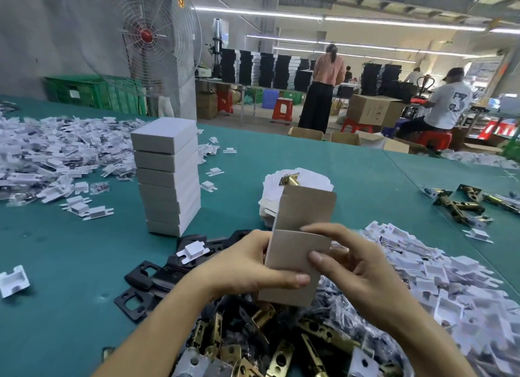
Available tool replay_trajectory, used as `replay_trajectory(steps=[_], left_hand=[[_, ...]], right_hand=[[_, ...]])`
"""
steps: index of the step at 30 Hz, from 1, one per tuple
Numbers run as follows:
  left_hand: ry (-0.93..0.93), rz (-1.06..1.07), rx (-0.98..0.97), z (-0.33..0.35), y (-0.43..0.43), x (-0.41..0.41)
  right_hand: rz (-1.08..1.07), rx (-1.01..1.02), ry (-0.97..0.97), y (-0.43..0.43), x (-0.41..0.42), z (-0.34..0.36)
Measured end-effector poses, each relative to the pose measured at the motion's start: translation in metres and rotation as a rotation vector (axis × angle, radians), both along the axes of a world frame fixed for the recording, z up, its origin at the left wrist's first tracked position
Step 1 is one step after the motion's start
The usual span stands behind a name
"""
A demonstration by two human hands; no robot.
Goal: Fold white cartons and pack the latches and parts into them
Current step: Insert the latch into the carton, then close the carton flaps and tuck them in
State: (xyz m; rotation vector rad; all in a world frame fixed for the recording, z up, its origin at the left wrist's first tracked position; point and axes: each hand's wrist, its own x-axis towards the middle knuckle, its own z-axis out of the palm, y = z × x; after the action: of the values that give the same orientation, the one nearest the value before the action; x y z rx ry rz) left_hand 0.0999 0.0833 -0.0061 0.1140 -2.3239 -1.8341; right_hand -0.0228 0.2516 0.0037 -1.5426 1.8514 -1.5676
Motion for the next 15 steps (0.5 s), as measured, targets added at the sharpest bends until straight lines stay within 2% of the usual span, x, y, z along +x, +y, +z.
replay_trajectory(steps=[5,7,11,15], left_hand=[[0.040,0.178,-0.305,-0.002,-0.004,-0.002],[0.117,0.290,-0.356,-0.001,-0.005,-0.002],[0.361,0.351,-0.193,0.003,-0.004,-0.004],[0.361,0.329,-0.122,0.003,-0.001,-0.003]], right_hand=[[-0.057,0.024,-0.045,0.000,-0.009,-0.009],[-0.050,0.019,-0.079,0.001,-0.013,-0.010],[-0.029,0.059,-0.102,0.001,-0.020,-0.010],[-0.036,0.108,-0.066,0.002,-0.022,-0.009]])
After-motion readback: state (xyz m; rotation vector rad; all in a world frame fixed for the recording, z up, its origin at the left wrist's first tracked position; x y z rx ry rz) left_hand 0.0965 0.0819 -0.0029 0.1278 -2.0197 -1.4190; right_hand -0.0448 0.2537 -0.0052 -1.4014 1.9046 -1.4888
